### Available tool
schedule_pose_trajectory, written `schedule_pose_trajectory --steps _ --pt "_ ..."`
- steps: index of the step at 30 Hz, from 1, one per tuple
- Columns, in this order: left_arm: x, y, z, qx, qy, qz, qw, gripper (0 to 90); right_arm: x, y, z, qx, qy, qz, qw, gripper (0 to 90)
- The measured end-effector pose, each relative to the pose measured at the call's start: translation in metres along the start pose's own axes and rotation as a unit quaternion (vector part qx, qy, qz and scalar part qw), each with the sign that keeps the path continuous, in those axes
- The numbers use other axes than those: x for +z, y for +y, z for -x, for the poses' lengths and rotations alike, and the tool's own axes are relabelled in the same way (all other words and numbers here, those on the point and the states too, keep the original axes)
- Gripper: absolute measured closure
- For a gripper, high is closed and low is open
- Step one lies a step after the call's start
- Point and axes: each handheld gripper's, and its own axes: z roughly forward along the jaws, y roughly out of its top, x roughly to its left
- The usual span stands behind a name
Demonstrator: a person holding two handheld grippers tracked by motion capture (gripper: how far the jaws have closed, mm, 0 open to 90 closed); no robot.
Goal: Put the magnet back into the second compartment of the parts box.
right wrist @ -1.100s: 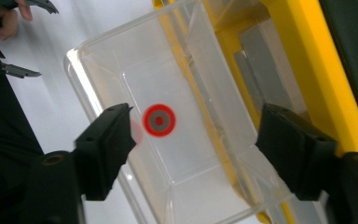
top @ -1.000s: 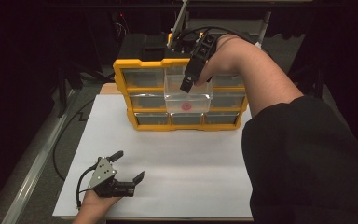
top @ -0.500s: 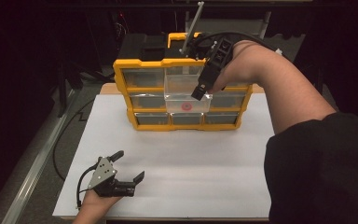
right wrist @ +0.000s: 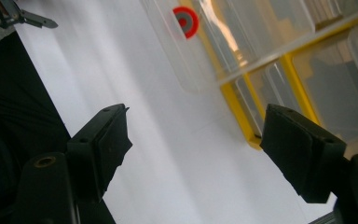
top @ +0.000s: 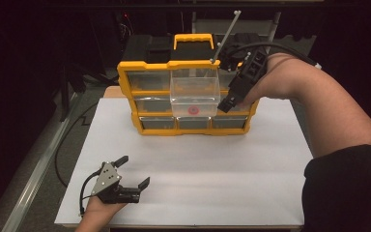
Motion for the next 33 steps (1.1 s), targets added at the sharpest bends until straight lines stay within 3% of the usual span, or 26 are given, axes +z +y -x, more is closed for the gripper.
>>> schedule_pose_trajectory --steps 21,33 --pt "0.0 0.0 -0.004 -0.011 0.003 0.005 0.9999 0.9 0.002 -0.068 0.001 0.037 0.007 -0.002 0.9993 20.7" --pt "0.0 0.001 -0.003 -0.01 0.003 0.005 0.9999 0.9 0.004 -0.086 -0.001 0.046 0.005 -0.009 0.9989 20.7"
